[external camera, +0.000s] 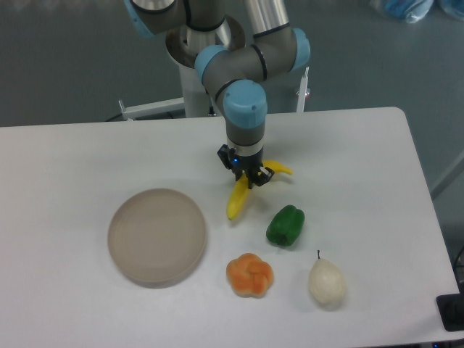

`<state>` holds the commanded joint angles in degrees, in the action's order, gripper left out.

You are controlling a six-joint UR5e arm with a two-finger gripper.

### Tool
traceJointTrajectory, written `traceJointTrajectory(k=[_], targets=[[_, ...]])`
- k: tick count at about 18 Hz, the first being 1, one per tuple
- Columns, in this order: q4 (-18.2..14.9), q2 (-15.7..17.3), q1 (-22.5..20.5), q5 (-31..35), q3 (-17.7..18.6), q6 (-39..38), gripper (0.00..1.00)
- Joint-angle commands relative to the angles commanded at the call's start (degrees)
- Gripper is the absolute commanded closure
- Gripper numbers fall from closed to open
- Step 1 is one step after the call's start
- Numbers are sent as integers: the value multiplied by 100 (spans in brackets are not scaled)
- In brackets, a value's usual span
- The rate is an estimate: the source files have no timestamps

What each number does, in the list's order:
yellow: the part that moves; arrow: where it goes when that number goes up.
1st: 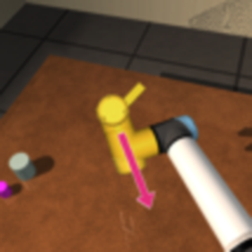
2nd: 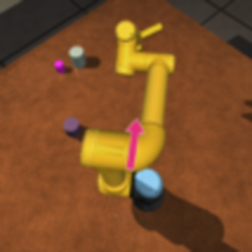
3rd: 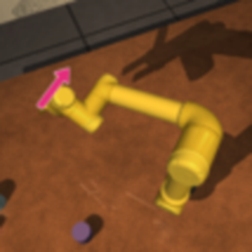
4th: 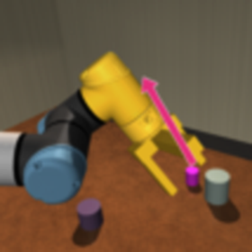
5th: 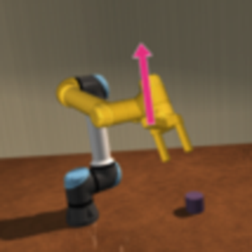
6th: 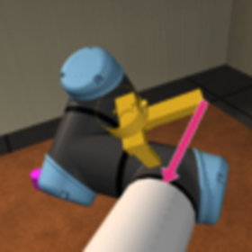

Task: Pick up the banana from the table
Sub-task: 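Carry the held banana over the green pepper toward the pear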

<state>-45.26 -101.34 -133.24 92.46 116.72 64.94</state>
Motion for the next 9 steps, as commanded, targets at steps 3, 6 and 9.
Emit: traceJointTrajectory(k=[3, 6, 9], targets=[[-227, 132, -298, 0, -307, 343, 74], [-597, 133, -510, 0, -738, 476, 74], [-650, 62, -572, 0, -1054, 476, 74]])
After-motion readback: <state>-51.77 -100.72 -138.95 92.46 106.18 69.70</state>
